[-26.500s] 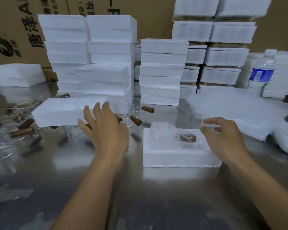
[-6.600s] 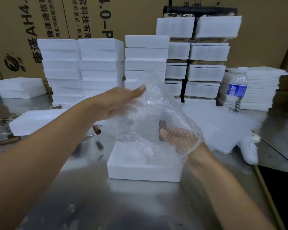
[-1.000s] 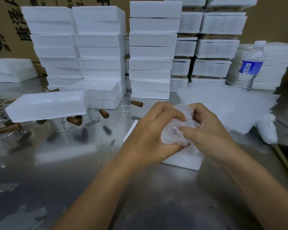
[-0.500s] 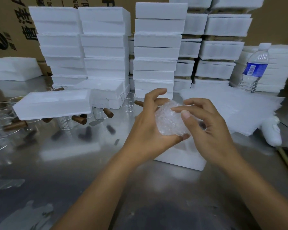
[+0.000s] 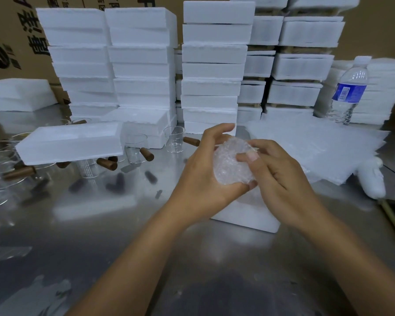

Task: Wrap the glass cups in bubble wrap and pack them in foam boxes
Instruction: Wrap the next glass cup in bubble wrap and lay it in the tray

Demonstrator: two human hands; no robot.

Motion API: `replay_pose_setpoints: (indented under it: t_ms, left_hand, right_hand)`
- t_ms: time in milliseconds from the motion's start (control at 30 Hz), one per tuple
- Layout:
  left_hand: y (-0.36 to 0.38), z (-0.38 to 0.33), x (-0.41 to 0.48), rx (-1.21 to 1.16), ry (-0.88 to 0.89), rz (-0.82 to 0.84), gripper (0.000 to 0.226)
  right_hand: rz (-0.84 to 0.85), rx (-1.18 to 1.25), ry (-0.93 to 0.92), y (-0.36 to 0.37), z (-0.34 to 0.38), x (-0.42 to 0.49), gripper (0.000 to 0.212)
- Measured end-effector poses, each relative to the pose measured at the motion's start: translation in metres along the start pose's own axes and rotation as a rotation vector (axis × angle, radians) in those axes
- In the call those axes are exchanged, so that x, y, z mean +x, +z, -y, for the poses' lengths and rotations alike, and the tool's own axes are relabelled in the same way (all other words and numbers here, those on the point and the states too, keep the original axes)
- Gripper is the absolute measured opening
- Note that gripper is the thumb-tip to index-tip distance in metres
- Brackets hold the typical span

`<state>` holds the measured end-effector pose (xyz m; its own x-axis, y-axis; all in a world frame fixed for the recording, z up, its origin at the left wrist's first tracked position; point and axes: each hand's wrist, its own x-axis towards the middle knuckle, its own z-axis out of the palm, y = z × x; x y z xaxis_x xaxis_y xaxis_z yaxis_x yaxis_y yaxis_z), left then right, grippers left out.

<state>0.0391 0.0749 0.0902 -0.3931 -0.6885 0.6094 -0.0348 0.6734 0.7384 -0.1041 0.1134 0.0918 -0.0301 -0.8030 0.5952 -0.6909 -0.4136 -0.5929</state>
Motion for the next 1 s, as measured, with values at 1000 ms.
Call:
replay_pose_setpoints:
  t_ms: [1000]
  left_hand:
    - [-0.043,0.027,0.012,-0.097,-0.406,0.101,0.055]
  right_hand:
    - [0.121,0.027,0.178,0.010,-0.026,0.002,0.016]
